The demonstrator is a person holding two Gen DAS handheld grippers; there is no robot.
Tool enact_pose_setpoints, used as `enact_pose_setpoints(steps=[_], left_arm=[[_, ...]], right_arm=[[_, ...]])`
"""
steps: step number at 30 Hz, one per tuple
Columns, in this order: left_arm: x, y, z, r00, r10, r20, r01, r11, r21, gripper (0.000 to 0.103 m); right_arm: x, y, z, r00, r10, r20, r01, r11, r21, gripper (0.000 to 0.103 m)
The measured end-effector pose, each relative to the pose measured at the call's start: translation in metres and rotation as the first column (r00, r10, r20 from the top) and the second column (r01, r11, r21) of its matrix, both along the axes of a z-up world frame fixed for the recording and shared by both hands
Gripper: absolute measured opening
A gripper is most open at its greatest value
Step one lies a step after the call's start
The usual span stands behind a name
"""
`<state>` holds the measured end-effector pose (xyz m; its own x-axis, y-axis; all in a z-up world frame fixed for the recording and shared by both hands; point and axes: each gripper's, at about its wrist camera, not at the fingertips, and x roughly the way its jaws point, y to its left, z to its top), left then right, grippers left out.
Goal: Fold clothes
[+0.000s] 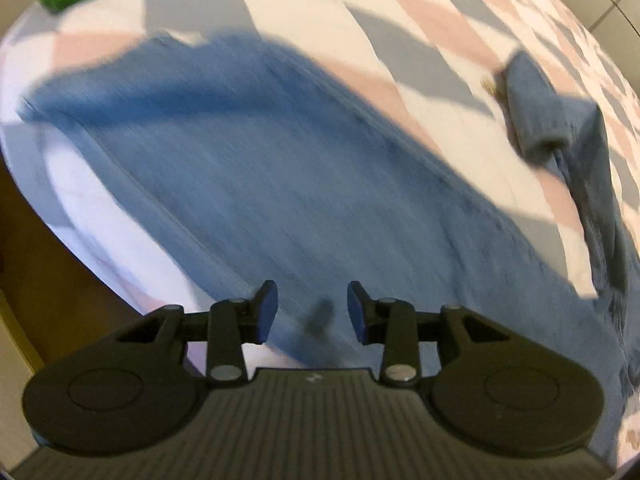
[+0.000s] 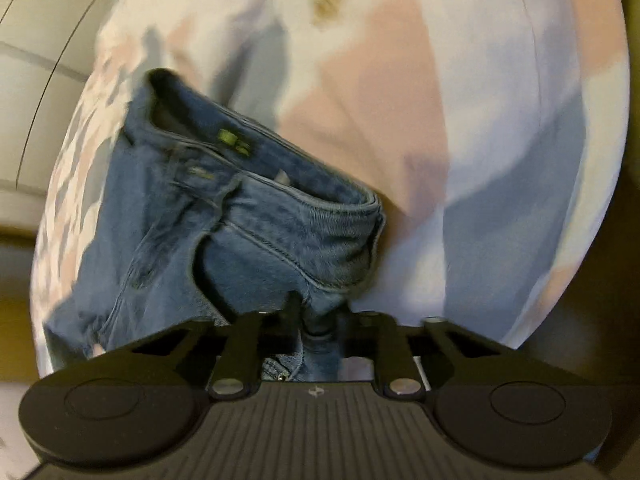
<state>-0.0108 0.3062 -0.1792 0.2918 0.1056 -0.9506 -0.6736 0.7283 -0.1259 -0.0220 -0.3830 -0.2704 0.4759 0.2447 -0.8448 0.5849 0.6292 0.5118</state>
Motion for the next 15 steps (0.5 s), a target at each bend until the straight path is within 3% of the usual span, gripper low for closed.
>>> enact_pose_setpoints(steps=[3,5,7,9,13,15], left_arm=[[-0.002,0.031,0.014,0.999,0.042,0.025,-0.043,0.998,0.055,0.040],[-0.001,0.060,0.015,0.998,0.065,0.025,-0.066,0.995,0.079,0.040],[0.004,0.087,0.008,0.998,0.068,0.011,-0.068,0.993,0.095,0.039],[0.010,0.112,-0.003,0.998,0.061,-0.009,-0.060,0.992,0.111,0.038],[0.028,0.155,-0.046,0.992,0.063,-0.113,-0.051,0.993,0.105,0.039],[0.036,0.167,-0.043,0.990,0.085,-0.113,-0.076,0.994,0.075,0.031]], right_arm=[[0.002,-0.020,0.028,0.997,-0.059,0.048,0.062,0.996,-0.069,0.005],[0.015,-0.015,0.027,1.000,-0.015,-0.003,0.015,0.991,-0.130,0.006],[0.030,-0.003,0.019,0.994,0.034,-0.104,-0.053,0.981,-0.186,0.017],[0.030,0.018,0.027,0.990,0.021,-0.142,-0.062,0.954,-0.292,0.053],[0.023,0.059,0.046,0.987,-0.014,-0.157,-0.056,0.898,-0.436,0.061],[0.022,0.077,0.056,0.991,-0.057,-0.119,0.000,0.901,-0.434,0.061]])
